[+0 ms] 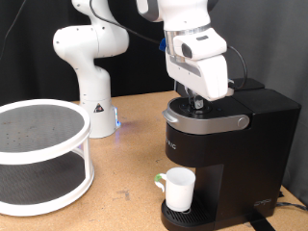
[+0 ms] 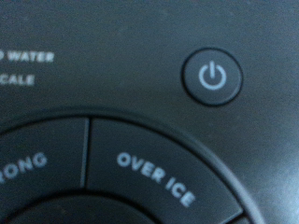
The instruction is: Make a cup of coffee with the keurig machine
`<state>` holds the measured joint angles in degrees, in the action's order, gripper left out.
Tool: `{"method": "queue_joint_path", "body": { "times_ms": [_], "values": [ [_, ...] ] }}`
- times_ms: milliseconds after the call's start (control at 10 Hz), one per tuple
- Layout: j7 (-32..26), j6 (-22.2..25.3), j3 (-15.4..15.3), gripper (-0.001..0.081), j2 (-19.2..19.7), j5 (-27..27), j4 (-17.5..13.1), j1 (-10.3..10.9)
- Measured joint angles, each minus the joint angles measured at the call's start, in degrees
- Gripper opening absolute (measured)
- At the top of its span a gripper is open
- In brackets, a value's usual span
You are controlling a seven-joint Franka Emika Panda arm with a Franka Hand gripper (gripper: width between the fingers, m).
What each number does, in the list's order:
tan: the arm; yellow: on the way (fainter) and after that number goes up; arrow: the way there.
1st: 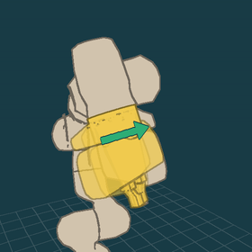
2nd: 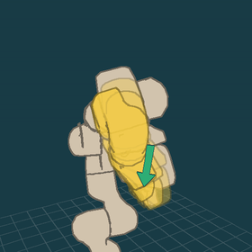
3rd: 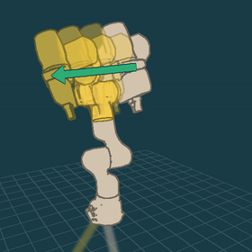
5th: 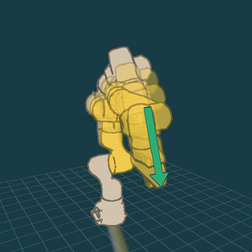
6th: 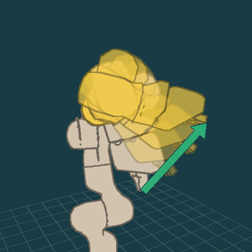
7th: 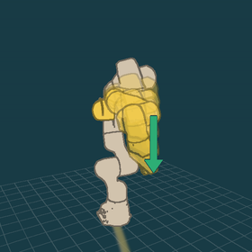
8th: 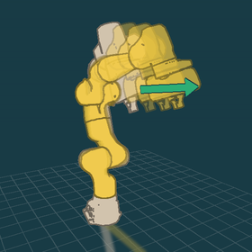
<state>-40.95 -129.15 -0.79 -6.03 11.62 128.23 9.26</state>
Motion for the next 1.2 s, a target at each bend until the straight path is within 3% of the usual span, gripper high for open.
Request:
{"method": "queue_joint_path", "body": {
  "times_ms": [200, 700, 1200],
  "values": [
    [0.80, 1.23, 0.10, 0.0000, 0.10, 0.03, -0.36, -0.09],
    [1.77, 11.17, 0.83, 0.0000, 2.65, 0.32, -4.95, -1.07],
    [2.05, 12.23, 0.98, 0.0000, 3.94, 1.45, -6.47, -1.63]
  ]
}}
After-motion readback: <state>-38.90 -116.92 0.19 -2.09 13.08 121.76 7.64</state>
